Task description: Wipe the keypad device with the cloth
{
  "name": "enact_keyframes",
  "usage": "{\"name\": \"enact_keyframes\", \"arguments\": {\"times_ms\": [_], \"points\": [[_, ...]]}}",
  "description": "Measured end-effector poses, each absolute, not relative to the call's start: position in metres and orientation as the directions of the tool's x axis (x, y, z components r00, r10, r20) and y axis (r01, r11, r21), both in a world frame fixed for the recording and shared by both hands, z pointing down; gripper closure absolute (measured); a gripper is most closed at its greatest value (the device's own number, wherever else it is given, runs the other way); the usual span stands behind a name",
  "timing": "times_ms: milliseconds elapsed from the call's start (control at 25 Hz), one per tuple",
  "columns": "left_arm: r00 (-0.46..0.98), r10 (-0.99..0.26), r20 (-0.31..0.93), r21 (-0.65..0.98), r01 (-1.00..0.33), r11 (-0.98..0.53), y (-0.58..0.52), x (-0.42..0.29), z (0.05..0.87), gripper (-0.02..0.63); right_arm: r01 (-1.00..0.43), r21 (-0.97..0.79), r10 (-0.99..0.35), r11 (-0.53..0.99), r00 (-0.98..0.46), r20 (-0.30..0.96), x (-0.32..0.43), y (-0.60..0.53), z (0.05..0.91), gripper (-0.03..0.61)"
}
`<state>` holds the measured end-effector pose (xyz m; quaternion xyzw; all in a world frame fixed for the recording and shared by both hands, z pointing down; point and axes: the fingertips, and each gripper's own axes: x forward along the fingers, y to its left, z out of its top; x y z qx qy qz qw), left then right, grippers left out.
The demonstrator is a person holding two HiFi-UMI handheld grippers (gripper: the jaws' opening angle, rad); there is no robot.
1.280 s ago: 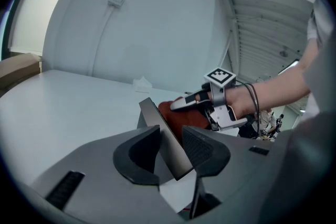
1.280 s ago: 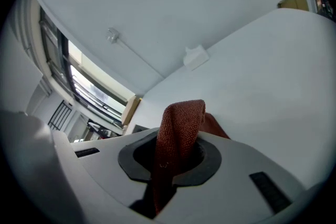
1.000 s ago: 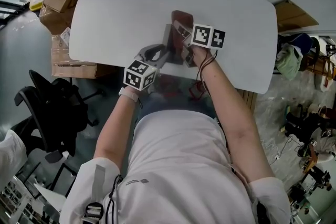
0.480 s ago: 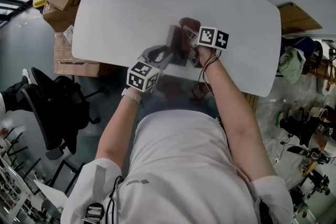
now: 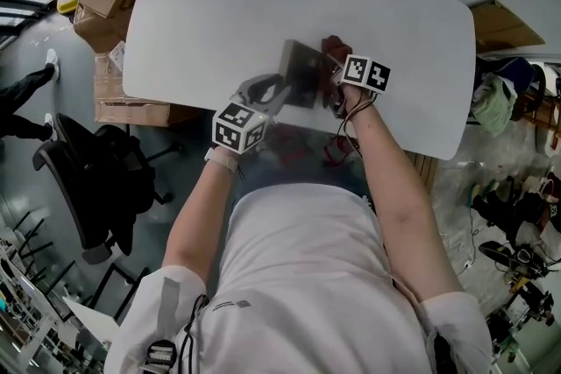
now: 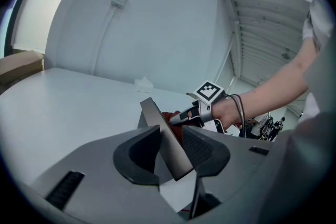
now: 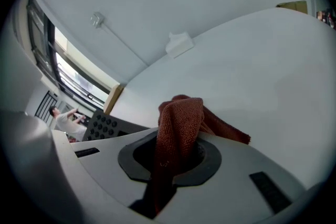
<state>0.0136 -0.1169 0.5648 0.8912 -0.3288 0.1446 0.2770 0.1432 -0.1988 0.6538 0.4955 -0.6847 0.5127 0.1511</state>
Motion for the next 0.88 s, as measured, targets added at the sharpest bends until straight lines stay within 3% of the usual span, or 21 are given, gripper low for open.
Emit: {"name": "enact_keyframes", "arguments": {"times_ms": [600, 880], "points": [[0.737, -0.523, 0.427, 0.402, -0.673, -0.621, -0.118, 0.013, 0.565, 0.482, -0.83, -0.557, -0.587, -0.032, -0.436, 0.682, 0.14, -0.178, 0.649, 0.525], [0.733, -0.535, 0.419, 0.395, -0.678, -0.62, -0.117, 0.012, 0.566, 0.482, -0.837, -0.547, -0.545, 0.024, -0.47, 0.694, 0.119, -0.123, 0.645, 0.525]]}}
